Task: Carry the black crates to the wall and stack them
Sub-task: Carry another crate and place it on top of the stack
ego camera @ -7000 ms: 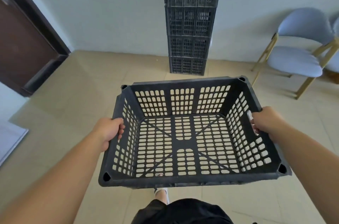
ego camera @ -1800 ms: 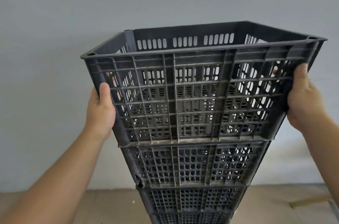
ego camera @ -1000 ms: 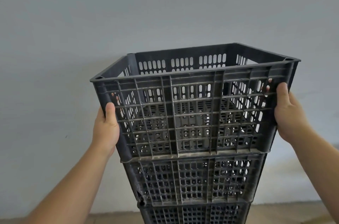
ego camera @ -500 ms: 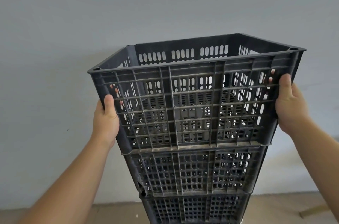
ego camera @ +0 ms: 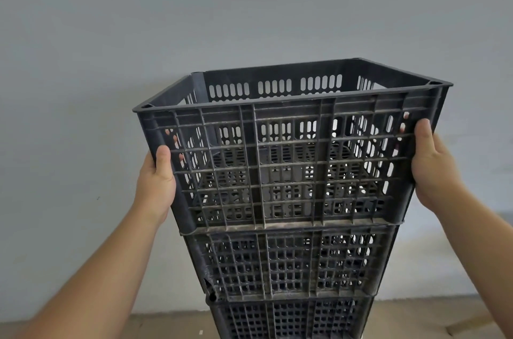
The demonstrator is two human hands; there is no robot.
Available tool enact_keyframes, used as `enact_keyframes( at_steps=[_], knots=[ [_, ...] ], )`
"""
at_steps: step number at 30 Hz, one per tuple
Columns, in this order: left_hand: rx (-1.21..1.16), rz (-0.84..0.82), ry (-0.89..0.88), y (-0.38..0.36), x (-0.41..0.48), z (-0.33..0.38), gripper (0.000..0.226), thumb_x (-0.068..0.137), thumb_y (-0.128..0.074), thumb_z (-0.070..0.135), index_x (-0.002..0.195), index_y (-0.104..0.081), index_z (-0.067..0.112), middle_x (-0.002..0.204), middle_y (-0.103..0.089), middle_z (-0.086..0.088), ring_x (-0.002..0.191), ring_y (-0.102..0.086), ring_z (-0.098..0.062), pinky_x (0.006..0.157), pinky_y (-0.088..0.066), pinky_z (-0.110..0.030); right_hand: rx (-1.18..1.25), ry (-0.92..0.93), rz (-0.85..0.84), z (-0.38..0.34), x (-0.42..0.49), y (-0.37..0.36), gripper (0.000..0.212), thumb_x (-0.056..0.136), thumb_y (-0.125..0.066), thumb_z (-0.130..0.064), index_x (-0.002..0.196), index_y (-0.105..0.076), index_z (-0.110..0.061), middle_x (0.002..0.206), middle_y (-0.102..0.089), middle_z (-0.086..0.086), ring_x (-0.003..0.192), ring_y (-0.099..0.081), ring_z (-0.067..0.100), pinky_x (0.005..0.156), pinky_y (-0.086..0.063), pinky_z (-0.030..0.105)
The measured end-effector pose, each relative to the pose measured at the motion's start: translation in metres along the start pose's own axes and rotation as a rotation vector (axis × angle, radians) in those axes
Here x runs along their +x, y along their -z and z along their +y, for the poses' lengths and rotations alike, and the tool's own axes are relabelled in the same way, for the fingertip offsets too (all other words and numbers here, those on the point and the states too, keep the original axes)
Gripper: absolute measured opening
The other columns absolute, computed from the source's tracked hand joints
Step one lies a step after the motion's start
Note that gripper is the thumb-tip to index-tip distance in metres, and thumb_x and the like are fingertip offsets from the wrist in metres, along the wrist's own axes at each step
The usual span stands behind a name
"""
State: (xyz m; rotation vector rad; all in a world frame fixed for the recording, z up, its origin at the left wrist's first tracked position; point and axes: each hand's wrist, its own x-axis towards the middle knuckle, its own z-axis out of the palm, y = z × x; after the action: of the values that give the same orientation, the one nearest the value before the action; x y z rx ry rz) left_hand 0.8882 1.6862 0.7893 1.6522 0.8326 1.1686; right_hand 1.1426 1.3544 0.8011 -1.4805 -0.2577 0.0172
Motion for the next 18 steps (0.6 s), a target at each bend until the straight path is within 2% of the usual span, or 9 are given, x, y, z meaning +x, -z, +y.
enact_keyframes(
  at_steps=[4, 7, 8, 10, 12, 14, 16, 18],
  knots=[
    [-0.01, 0.006, 0.016, -0.001, 0.0, 0.0, 0.054, 0.11, -0.028, 0.047, 0.155, -0.04, 0.019, 0.136, -0.046, 0.011, 0.127, -0.04, -0.007, 0.103, -0.026, -0.023, 0.008, -0.001, 0.007, 0.002, -0.002, -0.001, 0.096, 0.047, -0.049, -0.099, 0.117, -0.066, -0.036, 0.114, -0.075, -0.007, 0.109, -0.071, 0.019, 0.102, -0.053, 0.05],
    [-0.013, 0.004, 0.033, -0.001, 0.0, -0.002, 0.054, 0.11, -0.028, 0.049, 0.155, -0.041, 0.021, 0.133, -0.045, 0.013, 0.123, -0.039, -0.005, 0.103, -0.027, -0.024, -0.002, -0.015, 0.003, -0.001, -0.004, -0.002, 0.081, 0.067, -0.053, -0.094, 0.121, -0.065, -0.034, 0.115, -0.074, -0.004, 0.109, -0.07, 0.021, 0.102, -0.054, 0.05],
    [-0.01, 0.003, 0.035, -0.001, 0.0, -0.002, 0.054, 0.11, -0.029, 0.049, 0.154, -0.042, 0.021, 0.133, -0.046, 0.013, 0.123, -0.04, -0.006, 0.103, -0.028, -0.025, -0.009, -0.022, 0.006, -0.002, -0.004, -0.003, 0.084, 0.067, -0.053, -0.094, 0.124, -0.064, -0.033, 0.115, -0.074, -0.005, 0.109, -0.07, 0.02, 0.101, -0.054, 0.049],
    [0.003, -0.002, 0.036, 0.0, 0.0, -0.001, 0.054, 0.109, -0.029, 0.05, 0.154, -0.042, 0.021, 0.133, -0.047, 0.013, 0.123, -0.041, -0.006, 0.103, -0.028, -0.025, -0.016, -0.022, -0.001, -0.004, -0.005, -0.001, 0.094, 0.055, -0.049, -0.096, 0.123, -0.062, -0.033, 0.113, -0.072, -0.008, 0.108, -0.069, 0.017, 0.101, -0.053, 0.044],
    [0.004, -0.013, 0.04, 0.001, 0.0, 0.0, 0.055, 0.109, -0.029, 0.051, 0.154, -0.042, 0.022, 0.134, -0.046, 0.013, 0.122, -0.04, -0.006, 0.103, -0.028, -0.025, -0.019, -0.014, -0.009, -0.01, -0.009, -0.001, 0.089, 0.055, -0.046, -0.091, 0.123, -0.06, -0.035, 0.11, -0.069, -0.014, 0.105, -0.066, 0.01, 0.101, -0.05, 0.04],
    [-0.004, -0.032, 0.03, 0.004, -0.001, 0.0, 0.054, 0.108, -0.031, 0.052, 0.153, -0.043, 0.024, 0.135, -0.047, 0.014, 0.123, -0.042, -0.007, 0.103, -0.03, -0.027, -0.007, -0.018, -0.036, -0.015, -0.012, 0.0, 0.075, 0.078, -0.047, -0.083, 0.131, -0.058, -0.032, 0.109, -0.067, -0.016, 0.1, -0.063, 0.003, 0.098, -0.048, 0.035],
    [-0.016, -0.035, 0.026, 0.006, -0.001, 0.001, 0.053, 0.107, -0.032, 0.055, 0.149, -0.047, 0.026, 0.133, -0.052, 0.013, 0.125, -0.047, -0.01, 0.104, -0.032, -0.029, 0.002, -0.02, -0.036, -0.018, -0.013, 0.003, 0.049, 0.101, -0.046, -0.061, 0.137, -0.057, -0.028, 0.11, -0.067, -0.015, 0.097, -0.061, -0.001, 0.098, -0.045, 0.032],
    [-0.039, -0.006, 0.023, 0.011, 0.001, 0.011, 0.058, 0.106, -0.029, 0.06, 0.149, -0.048, 0.027, 0.136, -0.051, 0.015, 0.13, -0.046, -0.009, 0.11, -0.031, -0.03, 0.008, 0.018, 0.01, -0.024, -0.012, 0.005, 0.044, 0.105, -0.046, -0.049, 0.14, -0.056, -0.025, 0.113, -0.066, -0.015, 0.097, -0.058, -0.005, 0.095, -0.044, 0.027]
  ],
)
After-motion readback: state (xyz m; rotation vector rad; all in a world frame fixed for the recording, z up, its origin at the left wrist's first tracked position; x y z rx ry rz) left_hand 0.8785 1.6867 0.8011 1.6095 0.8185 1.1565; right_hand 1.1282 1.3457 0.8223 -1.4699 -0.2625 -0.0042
